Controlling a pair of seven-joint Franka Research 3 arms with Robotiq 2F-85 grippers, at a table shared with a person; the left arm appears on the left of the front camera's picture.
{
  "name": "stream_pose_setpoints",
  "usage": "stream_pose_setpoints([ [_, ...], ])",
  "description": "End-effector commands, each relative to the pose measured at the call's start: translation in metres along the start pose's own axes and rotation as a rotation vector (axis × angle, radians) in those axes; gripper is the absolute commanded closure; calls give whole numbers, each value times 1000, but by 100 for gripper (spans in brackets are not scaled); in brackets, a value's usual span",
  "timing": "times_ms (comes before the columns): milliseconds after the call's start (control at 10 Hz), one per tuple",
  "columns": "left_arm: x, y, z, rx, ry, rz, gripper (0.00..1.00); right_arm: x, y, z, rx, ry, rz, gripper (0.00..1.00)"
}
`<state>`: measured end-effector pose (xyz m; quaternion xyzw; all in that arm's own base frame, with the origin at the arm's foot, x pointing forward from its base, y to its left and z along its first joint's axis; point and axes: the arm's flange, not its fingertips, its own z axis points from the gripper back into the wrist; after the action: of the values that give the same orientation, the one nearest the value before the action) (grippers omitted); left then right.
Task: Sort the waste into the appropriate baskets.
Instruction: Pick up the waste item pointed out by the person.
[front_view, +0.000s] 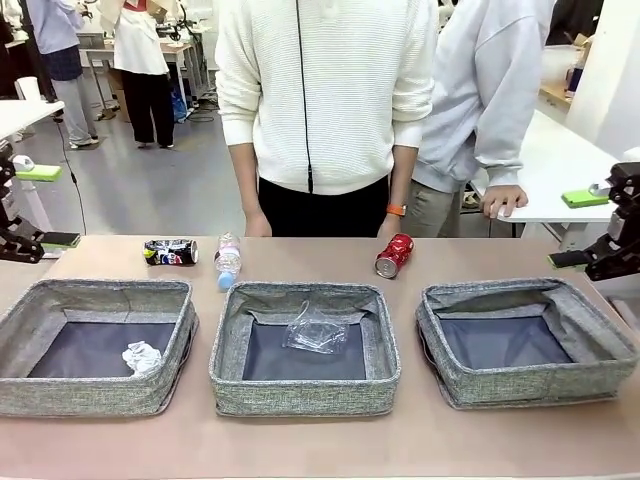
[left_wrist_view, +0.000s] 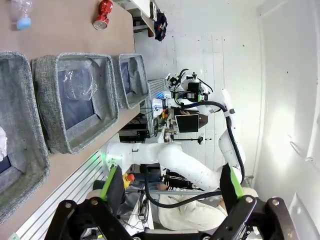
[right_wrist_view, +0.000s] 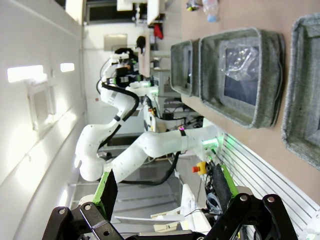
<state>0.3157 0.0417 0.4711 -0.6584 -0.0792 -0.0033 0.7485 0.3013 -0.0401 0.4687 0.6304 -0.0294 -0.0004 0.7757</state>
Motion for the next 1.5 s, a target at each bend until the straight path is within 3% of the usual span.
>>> stream_pose_setpoints([
  [0,-1,-2,-2,-24,-5,-23,0,0,5,-1,17,-8,-17,0],
  [1100,0,0,0,0,0,0,0,0,5,-1,17,-8,-17,0],
  [1200,12,-14,-23,204,-6,56,0,0,5,-1,17,-8,-17,0],
  [1400,72,-55,-103,693,-3,61,0,0,5,-1,17,-8,-17,0],
])
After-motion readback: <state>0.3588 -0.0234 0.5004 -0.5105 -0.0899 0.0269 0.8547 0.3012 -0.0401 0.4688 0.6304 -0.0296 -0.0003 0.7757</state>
